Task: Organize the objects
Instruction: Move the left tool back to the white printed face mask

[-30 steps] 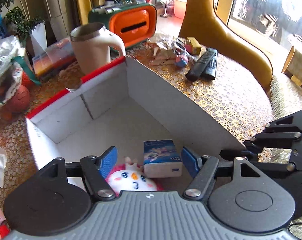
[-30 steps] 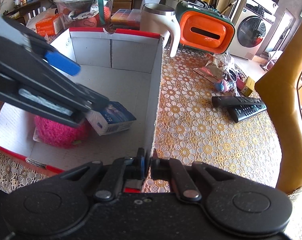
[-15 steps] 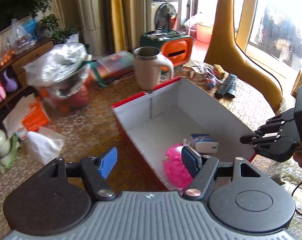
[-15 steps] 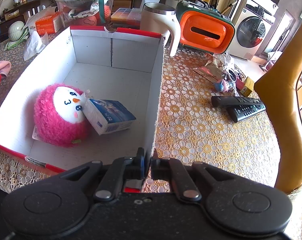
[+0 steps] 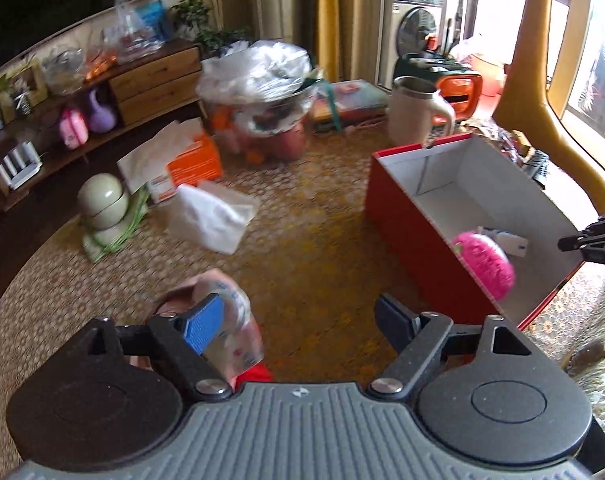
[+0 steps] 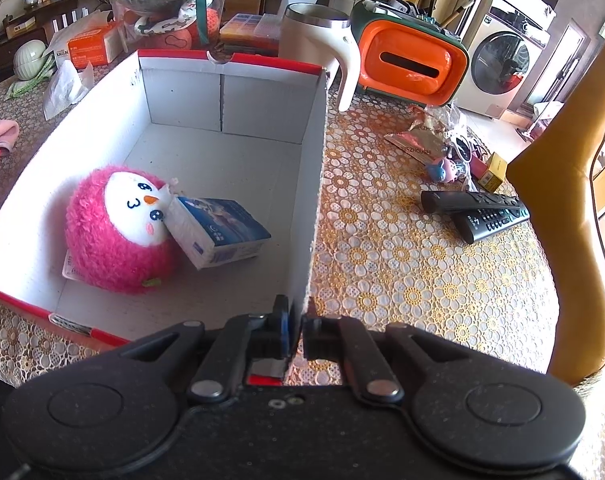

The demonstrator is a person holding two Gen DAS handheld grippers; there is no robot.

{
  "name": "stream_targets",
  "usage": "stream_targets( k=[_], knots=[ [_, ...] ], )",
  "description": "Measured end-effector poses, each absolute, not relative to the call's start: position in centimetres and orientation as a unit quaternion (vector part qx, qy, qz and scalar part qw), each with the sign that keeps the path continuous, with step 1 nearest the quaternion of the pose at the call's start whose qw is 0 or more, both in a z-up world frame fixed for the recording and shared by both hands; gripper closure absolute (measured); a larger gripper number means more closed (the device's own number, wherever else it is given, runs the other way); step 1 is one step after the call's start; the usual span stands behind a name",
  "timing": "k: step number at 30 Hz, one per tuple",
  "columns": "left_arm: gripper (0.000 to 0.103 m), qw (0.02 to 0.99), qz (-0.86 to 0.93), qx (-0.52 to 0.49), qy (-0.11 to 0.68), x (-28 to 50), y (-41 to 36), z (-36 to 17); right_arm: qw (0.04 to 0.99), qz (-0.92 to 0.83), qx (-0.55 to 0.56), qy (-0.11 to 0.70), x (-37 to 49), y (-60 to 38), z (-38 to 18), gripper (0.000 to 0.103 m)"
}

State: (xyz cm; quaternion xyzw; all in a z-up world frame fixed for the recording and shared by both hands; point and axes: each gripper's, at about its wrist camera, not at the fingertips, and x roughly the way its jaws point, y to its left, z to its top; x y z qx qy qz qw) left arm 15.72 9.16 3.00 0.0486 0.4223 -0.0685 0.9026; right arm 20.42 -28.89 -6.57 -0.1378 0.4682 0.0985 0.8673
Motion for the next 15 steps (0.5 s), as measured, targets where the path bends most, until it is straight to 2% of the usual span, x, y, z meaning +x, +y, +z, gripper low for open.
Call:
stream_targets(
  k=[4,8,15],
  knots=[
    [0.019,0.902,-0.04,0.035,0.428,15.1,11.8,2.2,0.867,0.097,-0.137,0.469,20.4,-28.9,-6.6,0.097],
    [0.002,0.901,-0.013,0.008,0.435,14.7,14.2,1.0,0.867,0.096,-0.139,0.469,20.4,-28.9,-6.6,0.097],
    [0.0,0.896,0.009,0.003,0.445,15.0,15.7,-1.7,0.866,0.094,-0.142,0.47,20.4,-28.8,-6.6,0.096]
  ],
)
